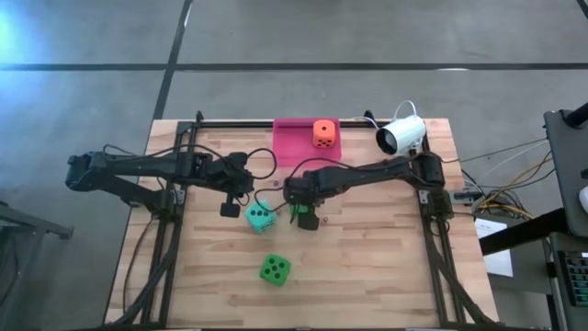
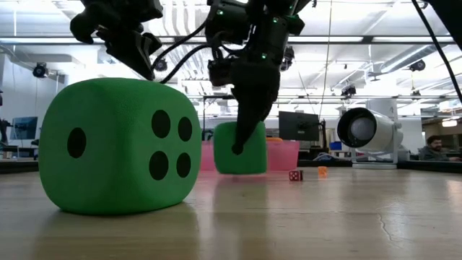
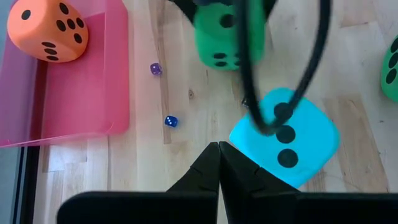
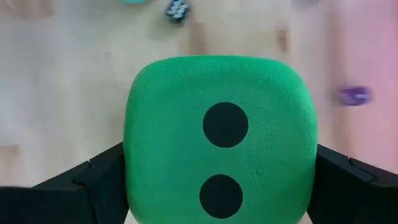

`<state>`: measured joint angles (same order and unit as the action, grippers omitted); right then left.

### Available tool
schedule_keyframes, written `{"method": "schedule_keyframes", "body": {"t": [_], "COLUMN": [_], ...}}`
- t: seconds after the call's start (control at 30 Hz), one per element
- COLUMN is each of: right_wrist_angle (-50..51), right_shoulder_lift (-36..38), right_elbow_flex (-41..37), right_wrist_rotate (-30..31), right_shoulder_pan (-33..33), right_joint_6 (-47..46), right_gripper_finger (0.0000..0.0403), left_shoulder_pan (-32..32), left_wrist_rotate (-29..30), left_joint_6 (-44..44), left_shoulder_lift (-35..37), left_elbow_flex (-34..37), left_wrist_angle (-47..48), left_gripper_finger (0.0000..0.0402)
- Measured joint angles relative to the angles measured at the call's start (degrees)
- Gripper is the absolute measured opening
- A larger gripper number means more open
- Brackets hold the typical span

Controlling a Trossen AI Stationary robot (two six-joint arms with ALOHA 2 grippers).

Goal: Pick & Place Dice
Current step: Put the top large green dice into the the pink bin

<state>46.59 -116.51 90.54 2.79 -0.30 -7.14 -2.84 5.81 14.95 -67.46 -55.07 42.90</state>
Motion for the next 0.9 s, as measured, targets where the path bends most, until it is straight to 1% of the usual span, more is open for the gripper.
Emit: {"method": "schedule_keyframes", "body": {"t": [0.1, 0.27, 0.37, 0.53, 0.67, 0.77, 0.9], "right_wrist_angle": [2.4, 5.1, 6.6, 10.6, 11.6, 11.2, 10.4], "right_shoulder_lift": [1.8, 5.7, 8.5, 12.9, 15.4, 16.3, 15.8], "right_elbow_flex": [0.0, 0.1, 0.1, 0.1, 0.1, 0.1, -0.1], "right_wrist_rotate": [0.8, 0.8, 0.9, 4.5, 4.8, 1.9, -7.3], "right_shoulder_pan": [-0.9, -2.7, -3.6, -6.6, -11.8, -16.6, -23.6], "right_joint_6": [1.6, 1.7, 3.6, 10.5, 15.7, 20.9, 27.7], "right_gripper_finger": [0.0346, 0.0356, 0.0355, 0.0352, 0.0357, 0.0358, 0.0357], "left_shoulder_pan": [0.0, 0.0, 0.0, 0.0, 0.0, 0.0, 0.0], "left_wrist_rotate": [0.0, 0.0, 0.0, 0.0, 0.0, 0.0, 0.0], "left_joint_6": [0.0, 0.0, 0.0, 0.0, 0.0, 0.0, 0.0], "left_shoulder_lift": [0.0, 0.0, 0.0, 0.0, 0.0, 0.0, 0.0], "left_elbow_flex": [0.0, 0.0, 0.0, 0.0, 0.0, 0.0, 0.0], "left_wrist_angle": [0.0, 0.0, 0.0, 0.0, 0.0, 0.0, 0.0], "left_gripper_finger": [0.0008, 0.0008, 0.0008, 0.0008, 0.0008, 0.0008, 0.0008]}}
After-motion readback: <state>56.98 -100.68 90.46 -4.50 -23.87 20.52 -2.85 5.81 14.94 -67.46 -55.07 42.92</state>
